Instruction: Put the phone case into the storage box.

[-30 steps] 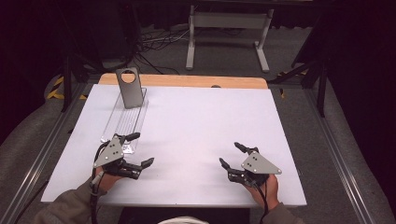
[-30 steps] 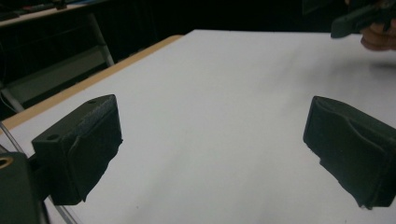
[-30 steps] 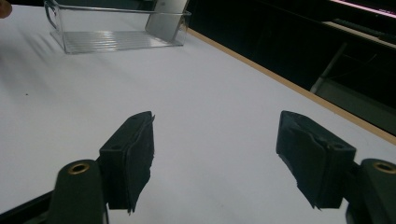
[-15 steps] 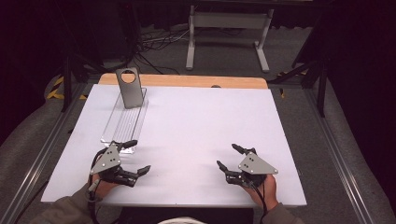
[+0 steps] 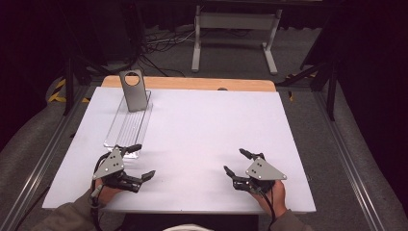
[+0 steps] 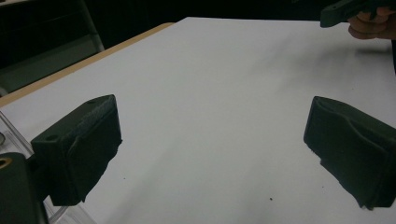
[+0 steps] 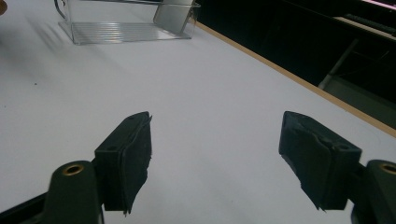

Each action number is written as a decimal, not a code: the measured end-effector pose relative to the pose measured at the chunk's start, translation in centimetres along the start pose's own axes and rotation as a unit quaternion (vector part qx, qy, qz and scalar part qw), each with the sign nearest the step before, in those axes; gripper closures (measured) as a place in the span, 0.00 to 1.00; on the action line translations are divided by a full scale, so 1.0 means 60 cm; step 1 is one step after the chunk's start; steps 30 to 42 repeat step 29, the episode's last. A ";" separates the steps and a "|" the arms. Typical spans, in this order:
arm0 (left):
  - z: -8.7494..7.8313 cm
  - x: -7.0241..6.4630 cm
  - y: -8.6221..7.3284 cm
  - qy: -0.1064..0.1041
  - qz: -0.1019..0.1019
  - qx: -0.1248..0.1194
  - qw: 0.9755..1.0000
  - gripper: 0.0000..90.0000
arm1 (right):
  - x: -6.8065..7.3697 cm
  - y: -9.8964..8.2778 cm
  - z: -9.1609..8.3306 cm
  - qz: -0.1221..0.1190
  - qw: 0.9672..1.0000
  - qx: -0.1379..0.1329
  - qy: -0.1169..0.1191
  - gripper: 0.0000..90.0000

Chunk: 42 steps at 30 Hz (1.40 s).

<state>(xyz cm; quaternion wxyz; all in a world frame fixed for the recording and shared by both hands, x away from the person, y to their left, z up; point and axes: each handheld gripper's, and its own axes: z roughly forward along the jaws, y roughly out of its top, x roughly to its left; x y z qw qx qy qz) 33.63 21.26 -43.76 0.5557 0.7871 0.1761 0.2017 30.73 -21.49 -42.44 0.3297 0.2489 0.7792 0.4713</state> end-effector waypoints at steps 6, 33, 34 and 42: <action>0.001 0.002 0.000 0.005 -0.003 -0.002 1.000 0.05 | 0.001 0.000 0.001 -0.001 1.000 0.005 -0.002 0.29; 0.004 0.011 0.000 -0.003 -0.007 0.002 1.000 0.04 | -0.008 -0.005 0.003 0.005 1.000 0.013 -0.012 0.33; 0.004 0.011 0.000 -0.003 -0.007 0.002 1.000 0.04 | -0.008 -0.005 0.003 0.005 1.000 0.013 -0.012 0.33; 0.004 0.011 0.000 -0.003 -0.007 0.002 1.000 0.04 | -0.008 -0.005 0.003 0.005 1.000 0.013 -0.012 0.33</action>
